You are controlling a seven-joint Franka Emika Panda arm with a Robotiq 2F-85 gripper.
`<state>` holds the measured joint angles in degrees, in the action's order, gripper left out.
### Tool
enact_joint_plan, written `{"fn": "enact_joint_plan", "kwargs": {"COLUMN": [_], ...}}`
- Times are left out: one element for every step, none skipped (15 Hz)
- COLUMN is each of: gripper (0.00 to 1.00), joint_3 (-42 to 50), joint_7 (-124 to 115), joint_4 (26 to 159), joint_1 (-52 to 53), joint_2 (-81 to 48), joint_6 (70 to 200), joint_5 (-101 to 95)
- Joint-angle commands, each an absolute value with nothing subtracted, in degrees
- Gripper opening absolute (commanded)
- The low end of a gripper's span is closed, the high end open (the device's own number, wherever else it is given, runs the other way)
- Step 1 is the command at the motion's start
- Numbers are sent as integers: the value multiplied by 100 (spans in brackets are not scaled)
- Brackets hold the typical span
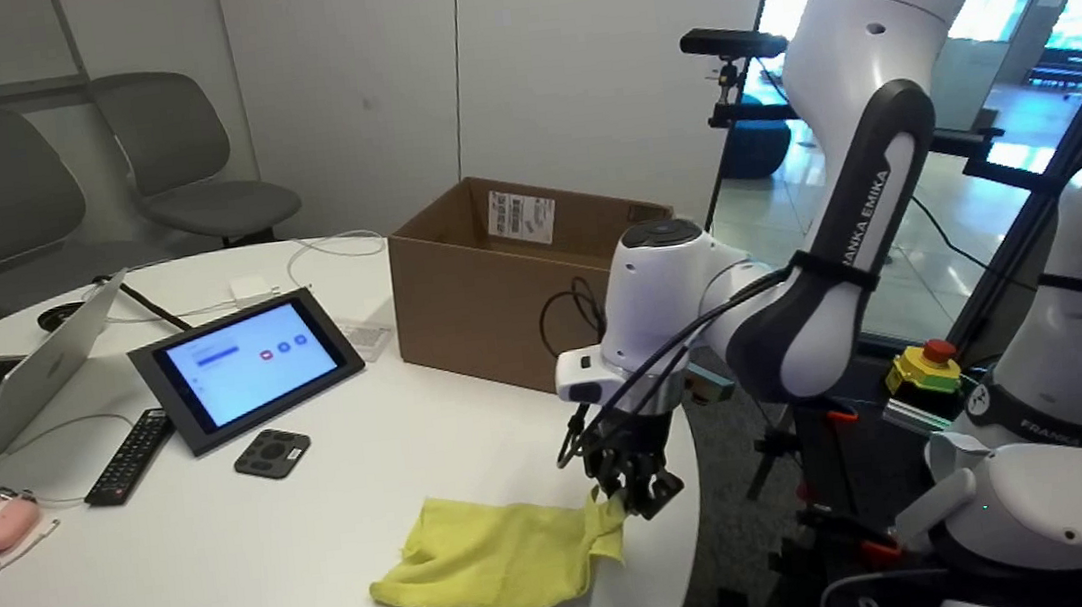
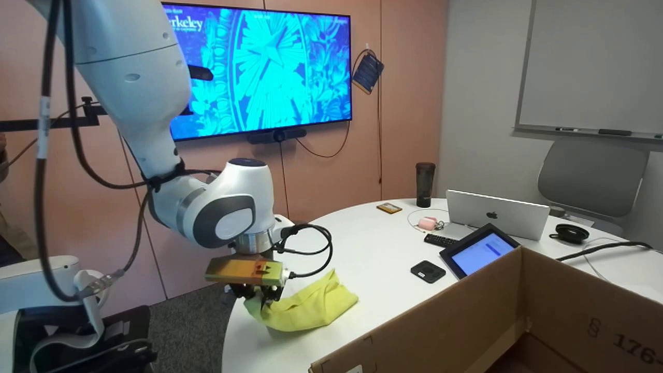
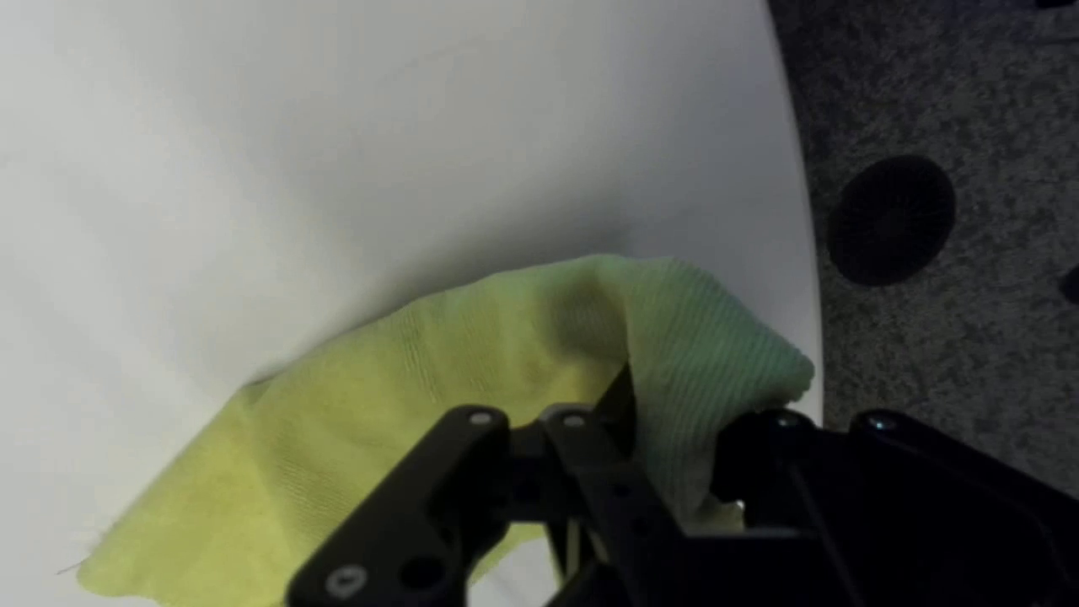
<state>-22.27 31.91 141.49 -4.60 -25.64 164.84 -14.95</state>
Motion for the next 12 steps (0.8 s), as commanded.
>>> {"fn": "enact_joint_plan", "kwargs": {"gripper": [2, 2, 2, 2, 2, 2, 2, 2, 2, 2, 2, 2], "joint_3": [-2755, -2919, -2942, -2875, -2672, -2410, -2099, -1905, -1676, -1554, -1435, -1406], "joint_7": [3752, 3906, 3911, 3890, 3686, 3418, 3106, 2825, 2539, 2333, 2110, 2013], "joint_4": [14889, 14788, 14660, 14444, 14136, 13865, 13519, 13198, 12844, 12473, 12133, 11810], "joint_1": [-1105, -1272, -1273, -1178, -917, -610, -235, 41, 375, 650, 925, 1104], "joint_2": [-1836, -1830, -1817, -1838, -1914, -1989, -2096, -2277, -2469, -2687, -2914, -3100], "joint_6": [16613, 16437, 16294, 16102, 15848, 15661, 15372, 15185, 14965, 14738, 14589, 14387], "joint_5": [-907, -657, -472, -363, -352, -437, -696, -814, -1060, -1248, -1414, -1460]}}
